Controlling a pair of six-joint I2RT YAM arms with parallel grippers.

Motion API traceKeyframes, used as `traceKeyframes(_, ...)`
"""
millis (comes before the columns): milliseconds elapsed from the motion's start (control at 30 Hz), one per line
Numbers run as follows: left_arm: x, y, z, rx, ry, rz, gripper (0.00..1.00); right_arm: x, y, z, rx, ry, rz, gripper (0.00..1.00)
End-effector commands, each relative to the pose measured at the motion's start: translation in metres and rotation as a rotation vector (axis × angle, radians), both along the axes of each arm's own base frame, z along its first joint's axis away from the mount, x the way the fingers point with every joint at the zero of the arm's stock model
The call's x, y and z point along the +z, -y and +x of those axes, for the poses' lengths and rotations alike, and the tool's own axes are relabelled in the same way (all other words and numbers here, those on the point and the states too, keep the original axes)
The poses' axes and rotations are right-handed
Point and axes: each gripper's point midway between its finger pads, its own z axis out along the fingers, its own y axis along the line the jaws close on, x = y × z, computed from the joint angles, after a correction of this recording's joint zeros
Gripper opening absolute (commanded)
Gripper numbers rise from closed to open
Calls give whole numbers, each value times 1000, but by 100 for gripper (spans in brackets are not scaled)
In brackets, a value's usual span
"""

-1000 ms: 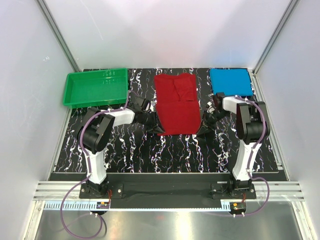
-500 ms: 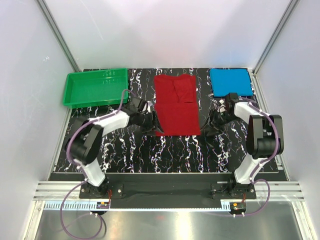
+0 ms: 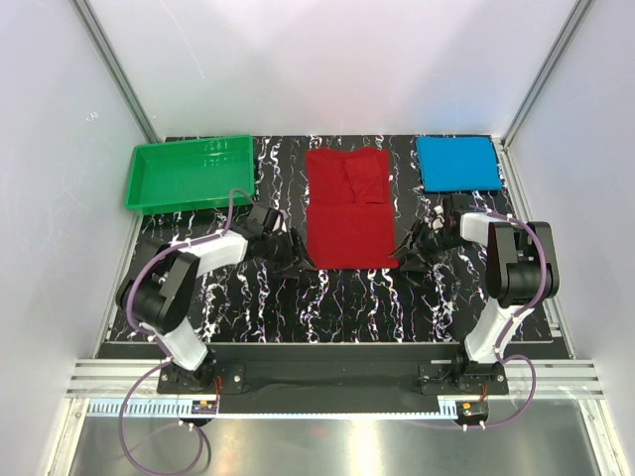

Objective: Fold and stack the t-shirts
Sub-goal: Fold the tshirt

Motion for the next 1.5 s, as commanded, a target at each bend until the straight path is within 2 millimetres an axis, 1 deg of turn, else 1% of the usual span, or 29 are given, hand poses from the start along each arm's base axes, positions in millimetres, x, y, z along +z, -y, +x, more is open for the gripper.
traceKeyframes(0, 0, 11, 19, 41, 31, -61, 62, -1, -2, 4, -13, 24, 0, 57)
traceKeyframes(200, -15, 6, 20, 107, -29, -15, 56, -11, -2, 0, -20, 1, 2, 55)
traceKeyframes(233, -17, 4, 21, 128, -40, -4, 55, -11, -2, -1, -20, 1, 3, 55)
traceKeyframes(400, -25, -2, 21, 190, -64, 23, 53, -10, -1, -1, -17, 11, -7, 54)
traceKeyframes(633, -39, -1, 23, 227, -114, 33, 51, -11, 0, -3, -20, 8, -11, 53)
traceKeyframes(900, -48, -7, 23, 256, -140, 78, 45, -11, 2, -4, -15, 11, -23, 53)
traceKeyframes(1133, -51, -8, 31, 274, -130, 101, 40, -10, 3, -5, -12, 15, -30, 53)
traceKeyframes(1167, -51, -8, 32, 275, -128, 105, 36, -10, 2, -6, -13, 13, -29, 53)
traceKeyframes(1233, -53, -8, 33, 271, -125, 107, 32, -12, 1, -7, -11, 5, -26, 53)
traceKeyframes(1267, -53, -8, 34, 270, -123, 106, 27, -12, 1, -7, -10, 6, -22, 54)
traceKeyframes(1367, -52, -6, 35, 261, -120, 102, 21, -14, 1, -9, -13, -6, -19, 54)
traceKeyframes(1400, -51, -7, 35, 259, -117, 103, 17, -14, 1, -9, -13, -5, -21, 54)
traceKeyframes(1467, -51, -6, 34, 252, -115, 101, 15, -17, 2, -9, -18, -14, -25, 53)
